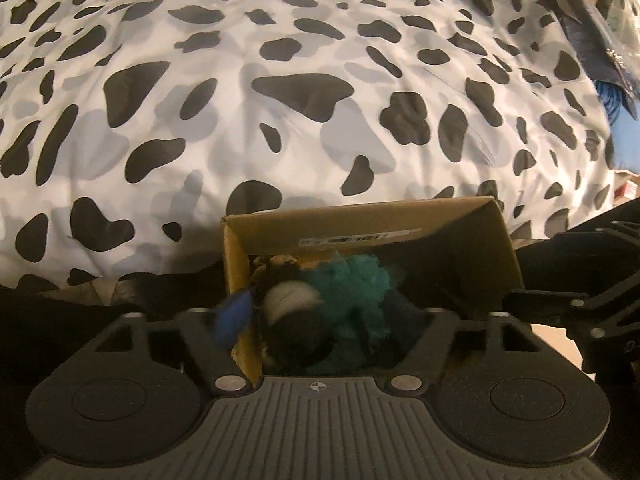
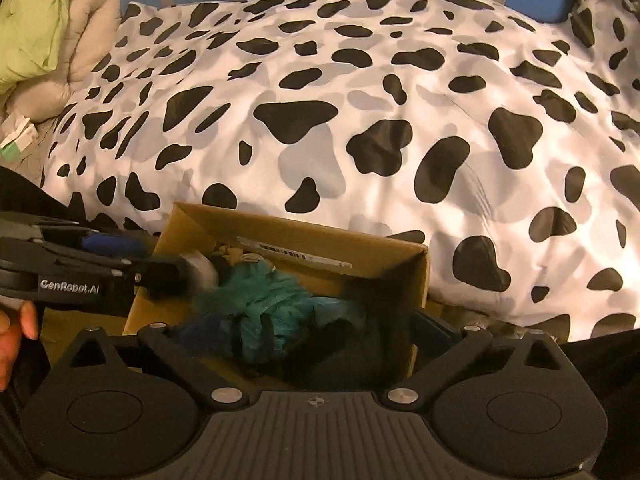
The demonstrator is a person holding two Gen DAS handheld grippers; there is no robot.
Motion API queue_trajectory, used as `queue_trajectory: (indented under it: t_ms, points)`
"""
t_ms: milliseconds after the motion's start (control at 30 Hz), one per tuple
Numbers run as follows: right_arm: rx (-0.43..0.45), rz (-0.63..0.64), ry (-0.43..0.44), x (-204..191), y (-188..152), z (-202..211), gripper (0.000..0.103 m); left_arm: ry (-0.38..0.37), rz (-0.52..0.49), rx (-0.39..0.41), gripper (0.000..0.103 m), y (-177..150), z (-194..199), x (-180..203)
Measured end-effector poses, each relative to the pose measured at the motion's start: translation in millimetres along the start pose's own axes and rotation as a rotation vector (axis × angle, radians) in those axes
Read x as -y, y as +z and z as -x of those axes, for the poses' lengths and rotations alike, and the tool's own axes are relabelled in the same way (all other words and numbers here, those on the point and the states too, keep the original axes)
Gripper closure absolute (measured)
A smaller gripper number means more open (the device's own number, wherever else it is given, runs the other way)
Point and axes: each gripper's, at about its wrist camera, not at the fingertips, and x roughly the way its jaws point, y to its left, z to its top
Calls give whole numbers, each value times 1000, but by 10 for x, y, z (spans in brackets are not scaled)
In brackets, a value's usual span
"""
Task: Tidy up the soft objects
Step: 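Lower the strap into the box and open both tools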
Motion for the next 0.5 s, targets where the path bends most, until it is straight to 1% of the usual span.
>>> queue_trajectory:
  t_ms: [100,233,333,400,433,500]
  points:
    - [-30,-2,-18,-6,7,-52,0,16,12,-3,27,-14,-7,1]
    - [-58,13,-41,-25,0,-97,0,64,31,-28,19,-38,-43,-19]
    - [-81,15,-55,-26,-1,-137,0,69,51,-39,18,-57,-54,-29]
    - [-97,16,-63,-26,-7,-164,0,79,68,-43,8,-78,-53,-37]
    - [-105,18,-67,-30,-11,-175,0,86,78,-51,0,-87,-56,-42]
    - [-115,23,-80,-42,-18,-187,0,107,88,-55,0,-123,-48,-32]
